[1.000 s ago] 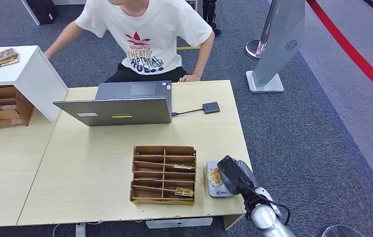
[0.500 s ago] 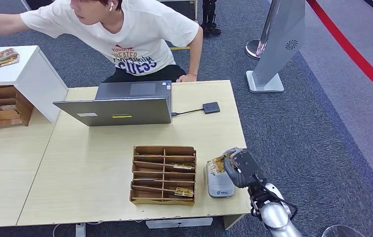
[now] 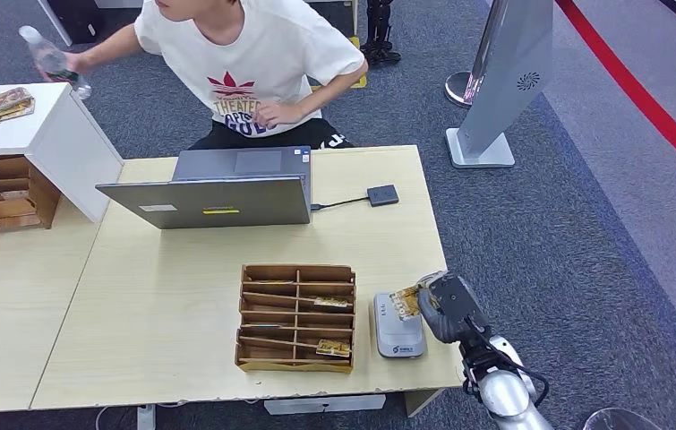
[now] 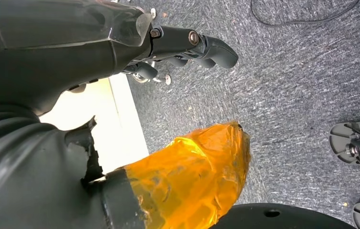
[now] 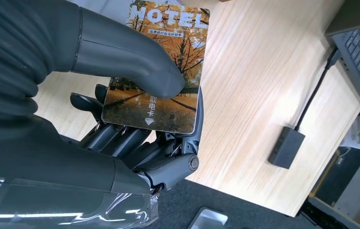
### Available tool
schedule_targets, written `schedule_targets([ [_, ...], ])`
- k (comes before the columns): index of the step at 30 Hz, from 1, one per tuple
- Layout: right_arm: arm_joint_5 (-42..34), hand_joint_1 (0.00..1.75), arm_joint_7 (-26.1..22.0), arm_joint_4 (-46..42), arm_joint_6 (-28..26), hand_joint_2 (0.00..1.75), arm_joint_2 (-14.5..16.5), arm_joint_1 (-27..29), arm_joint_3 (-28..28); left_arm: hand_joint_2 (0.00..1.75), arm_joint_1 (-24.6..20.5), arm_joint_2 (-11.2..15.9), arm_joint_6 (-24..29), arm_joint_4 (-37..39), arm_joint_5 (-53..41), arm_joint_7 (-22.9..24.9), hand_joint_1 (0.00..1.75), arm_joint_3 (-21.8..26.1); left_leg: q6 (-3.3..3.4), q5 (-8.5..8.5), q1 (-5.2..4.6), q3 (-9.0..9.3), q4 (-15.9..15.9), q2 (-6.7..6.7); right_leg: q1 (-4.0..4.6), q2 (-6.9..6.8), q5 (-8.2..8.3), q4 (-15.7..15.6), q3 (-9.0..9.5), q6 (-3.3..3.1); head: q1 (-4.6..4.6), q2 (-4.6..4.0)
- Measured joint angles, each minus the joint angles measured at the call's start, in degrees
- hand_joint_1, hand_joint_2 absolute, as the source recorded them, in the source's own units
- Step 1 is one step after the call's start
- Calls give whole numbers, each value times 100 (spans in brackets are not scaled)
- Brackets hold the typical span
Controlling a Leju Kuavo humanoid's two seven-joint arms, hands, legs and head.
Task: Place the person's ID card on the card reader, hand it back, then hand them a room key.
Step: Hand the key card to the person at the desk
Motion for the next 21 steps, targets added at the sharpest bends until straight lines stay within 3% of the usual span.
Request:
schedule_targets([
  [21, 94, 175, 49, 535, -17, 175, 27, -29, -5, 0, -1, -9, 0, 0, 8, 0, 0, -2, 0, 0, 0, -2, 0, -1, 0, -1, 0, 0, 1, 0, 0, 0],
])
